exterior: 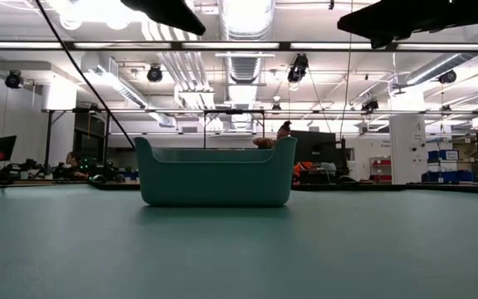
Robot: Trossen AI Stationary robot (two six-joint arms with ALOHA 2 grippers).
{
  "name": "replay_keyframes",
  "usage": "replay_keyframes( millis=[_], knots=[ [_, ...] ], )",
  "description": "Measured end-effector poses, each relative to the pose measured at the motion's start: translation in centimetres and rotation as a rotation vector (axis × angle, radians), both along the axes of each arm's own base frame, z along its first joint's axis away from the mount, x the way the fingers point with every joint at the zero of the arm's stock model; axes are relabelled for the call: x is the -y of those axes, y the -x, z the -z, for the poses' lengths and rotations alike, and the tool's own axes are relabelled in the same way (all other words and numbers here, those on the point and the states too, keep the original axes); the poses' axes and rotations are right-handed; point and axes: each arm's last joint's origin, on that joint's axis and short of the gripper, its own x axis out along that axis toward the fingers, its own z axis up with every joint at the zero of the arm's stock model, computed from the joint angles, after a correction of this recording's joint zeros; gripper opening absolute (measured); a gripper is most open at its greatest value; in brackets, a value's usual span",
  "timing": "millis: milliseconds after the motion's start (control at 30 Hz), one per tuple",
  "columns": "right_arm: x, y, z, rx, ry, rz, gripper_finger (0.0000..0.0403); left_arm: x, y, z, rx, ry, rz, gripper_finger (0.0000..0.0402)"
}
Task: Pick and place USB-C Cables
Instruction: Return to Home Position
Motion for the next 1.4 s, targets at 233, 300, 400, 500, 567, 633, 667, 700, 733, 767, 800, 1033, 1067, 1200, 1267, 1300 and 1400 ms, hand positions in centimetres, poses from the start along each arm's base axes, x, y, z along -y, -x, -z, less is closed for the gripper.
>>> replay_keyframes(
  millis=[233,300,400,500,567,633,667,700,733,767,800,1033,1067,1200,1267,1300,1400],
  knots=[
    [-0.1,1.3,0.8,0.018,0.032,-0.081,0.0073,-0.4,1.8,1.4,0.105,-0.002,0.028,0.0047],
    [-0.1,1.6,0.9,0.028,0.032,-0.082,0.0073,-0.6,2.6,1.8,0.121,0.003,0.028,0.0041],
    [-0.1,2.1,1.4,0.035,0.016,-0.076,0.0073,-1.0,3.8,2.1,0.156,0.015,0.027,0.0032],
    [-0.1,2.5,1.6,0.045,0.002,-0.076,0.0073,-1.4,4.9,2.1,0.2,0.028,0.027,0.0024],
    [-0.1,2.5,1.5,0.051,-0.007,-0.076,0.0073,-1.6,5.6,2.0,0.228,0.036,0.026,0.0021],
    [0.0,2.6,1.5,0.052,-0.009,-0.076,0.0073,-1.8,6.1,1.8,0.256,0.044,0.025,0.002],
    [0.0,2.6,1.6,0.051,-0.009,-0.075,0.0073,-1.9,6.4,1.7,0.267,0.048,0.025,0.0019],
    [0.0,2.6,1.5,0.052,-0.009,-0.071,0.0073,-2.0,6.8,1.7,0.272,0.049,0.025,0.0019],
    [0.0,2.6,1.5,0.053,-0.008,-0.057,0.0073,-2.1,7.2,1.8,0.279,0.051,0.025,0.0019],
    [0.0,2.6,1.5,0.056,-0.006,-0.043,0.0073,-2.2,7.4,1.8,0.291,0.055,0.025,0.0019],
    [0.1,2.6,1.5,0.058,-0.003,-0.032,0.0073,-2.3,7.7,1.8,0.301,0.058,0.025,0.0019],
    [0.5,2.7,0.9,0.118,0.022,0.126,0.007,-2.7,9.0,2.3,0.351,0.065,0.018,0.0019],
    [0.7,2.7,0.8,0.119,0.029,0.165,0.0068,-2.8,9.2,2.4,0.358,0.065,0.018,0.0019],
    [1.1,2.8,0.8,0.118,0.038,0.279,0.0058,-2.9,9.4,2.1,0.378,0.066,0.016,0.0019],
    [1.1,2.8,1.0,0.107,0.052,0.287,0.0053,-2.9,9.5,2.1,0.375,0.054,0.021,0.0019],
    [1.2,2.8,1.1,0.099,0.056,0.288,0.005,-2.9,9.5,2.1,0.375,0.049,0.023,0.0019],
    [1.5,2.8,1.1,0.1,0.048,0.334,0.0043,-2.9,9.6,2.1,0.379,0.046,0.025,0.0019]
  ],
)
